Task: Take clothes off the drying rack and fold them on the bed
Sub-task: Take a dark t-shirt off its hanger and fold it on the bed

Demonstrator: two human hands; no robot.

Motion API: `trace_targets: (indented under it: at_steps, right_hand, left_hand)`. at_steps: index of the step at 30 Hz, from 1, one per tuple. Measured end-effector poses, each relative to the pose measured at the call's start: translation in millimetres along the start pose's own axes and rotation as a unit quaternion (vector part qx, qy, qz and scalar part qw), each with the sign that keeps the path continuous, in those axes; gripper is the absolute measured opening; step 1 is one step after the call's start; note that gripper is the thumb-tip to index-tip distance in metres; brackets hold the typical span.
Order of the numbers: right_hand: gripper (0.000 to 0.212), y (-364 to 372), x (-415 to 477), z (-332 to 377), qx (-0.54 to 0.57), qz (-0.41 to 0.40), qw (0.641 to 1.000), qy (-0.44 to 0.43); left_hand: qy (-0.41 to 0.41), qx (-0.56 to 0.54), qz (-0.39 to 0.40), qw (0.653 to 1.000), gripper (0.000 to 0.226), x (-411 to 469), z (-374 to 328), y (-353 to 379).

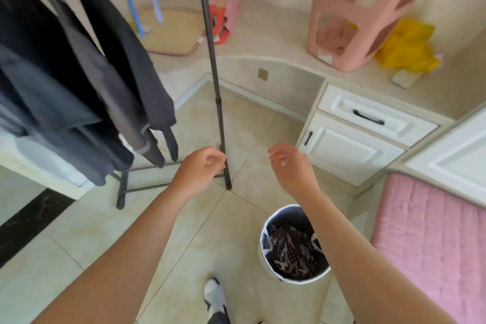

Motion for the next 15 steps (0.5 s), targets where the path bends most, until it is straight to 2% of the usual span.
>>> trace_targets:
  at_steps: [9, 15]
  right_hand:
    - [0.024, 30, -17, 177, 0.026, 0.038, 0.992, -0.121]
    - [0.026, 61, -5, 271, 0.015, 0.005, 0.991, -0.131]
  left_hand:
    - [0.032, 0.040, -0.107, 0.993, 0.013, -69, -11, -169]
    - [0.061, 0.085, -0.156, 0.982, 0.017, -81, -4, -270]
Point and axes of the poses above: each hand's wrist, its own x-axis towards the middle knuckle, its own y-axis out of the palm, z = x × y, the point moved 9 cm from there along x, towards the middle knuckle, and after that the axes turned 3 degrees about -x, right-handed, at the moved point
